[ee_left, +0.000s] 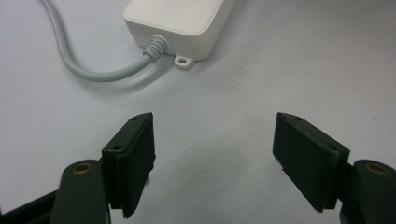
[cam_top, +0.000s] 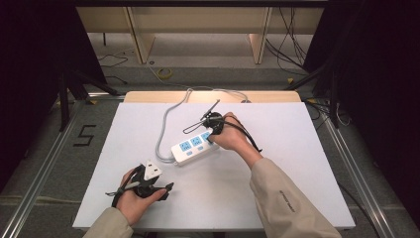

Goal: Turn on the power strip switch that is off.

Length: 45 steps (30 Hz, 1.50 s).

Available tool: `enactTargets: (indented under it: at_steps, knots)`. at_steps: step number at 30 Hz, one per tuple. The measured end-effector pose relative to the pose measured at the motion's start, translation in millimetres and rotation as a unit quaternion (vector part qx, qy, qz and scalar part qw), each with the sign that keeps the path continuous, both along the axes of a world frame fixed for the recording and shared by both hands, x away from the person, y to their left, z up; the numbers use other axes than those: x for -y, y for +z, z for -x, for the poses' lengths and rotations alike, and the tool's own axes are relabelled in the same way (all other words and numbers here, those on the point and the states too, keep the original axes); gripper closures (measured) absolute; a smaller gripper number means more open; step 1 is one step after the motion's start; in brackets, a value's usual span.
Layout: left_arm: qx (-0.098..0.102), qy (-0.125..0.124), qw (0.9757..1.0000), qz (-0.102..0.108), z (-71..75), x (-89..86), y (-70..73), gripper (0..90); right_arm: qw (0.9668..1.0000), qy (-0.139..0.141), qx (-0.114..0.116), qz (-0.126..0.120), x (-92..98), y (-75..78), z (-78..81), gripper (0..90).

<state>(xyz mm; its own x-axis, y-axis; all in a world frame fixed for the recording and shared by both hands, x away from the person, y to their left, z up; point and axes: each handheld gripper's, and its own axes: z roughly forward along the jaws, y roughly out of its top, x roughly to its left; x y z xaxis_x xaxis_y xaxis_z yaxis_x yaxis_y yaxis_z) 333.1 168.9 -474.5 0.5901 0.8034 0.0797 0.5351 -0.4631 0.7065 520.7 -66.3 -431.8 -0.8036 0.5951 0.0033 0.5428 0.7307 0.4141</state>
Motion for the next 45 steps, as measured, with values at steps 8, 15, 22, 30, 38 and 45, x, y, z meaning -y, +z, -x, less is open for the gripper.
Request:
enactTargets:
  at_steps: [8,15,22,30,38,45]
  knots:
    - [0.000,-0.002,1.0000,-0.002,-0.2,0.1,0.0,29.5,0.9999,0.001,0.004,0.011,-0.3,0.2,0.0,90.0]
    - [0.000,0.000,1.0000,-0.001,-0.1,0.1,-0.1,29.5,0.9999,0.002,0.002,0.010,-0.5,-0.6,-0.8,90.0]
    - [-0.001,-0.002,1.0000,-0.002,-0.2,0.2,-0.1,29.5,0.9999,-0.001,-0.004,0.010,0.0,-0.6,-1.6,90.0]
    - [-0.001,-0.002,1.0000,-0.003,-0.2,0.1,0.0,29.5,0.9999,-0.002,-0.005,0.010,-0.2,-1.3,-2.2,90.0]
    - [-0.001,-0.002,1.0000,-0.002,-0.1,0.3,-0.1,29.5,0.9999,-0.005,-0.005,0.012,-0.8,-1.9,-1.6,90.0]
    - [-0.002,-0.003,1.0000,-0.003,-0.1,0.3,0.0,29.5,0.9999,-0.004,-0.003,0.013,-1.4,-2.7,-1.0,90.0]
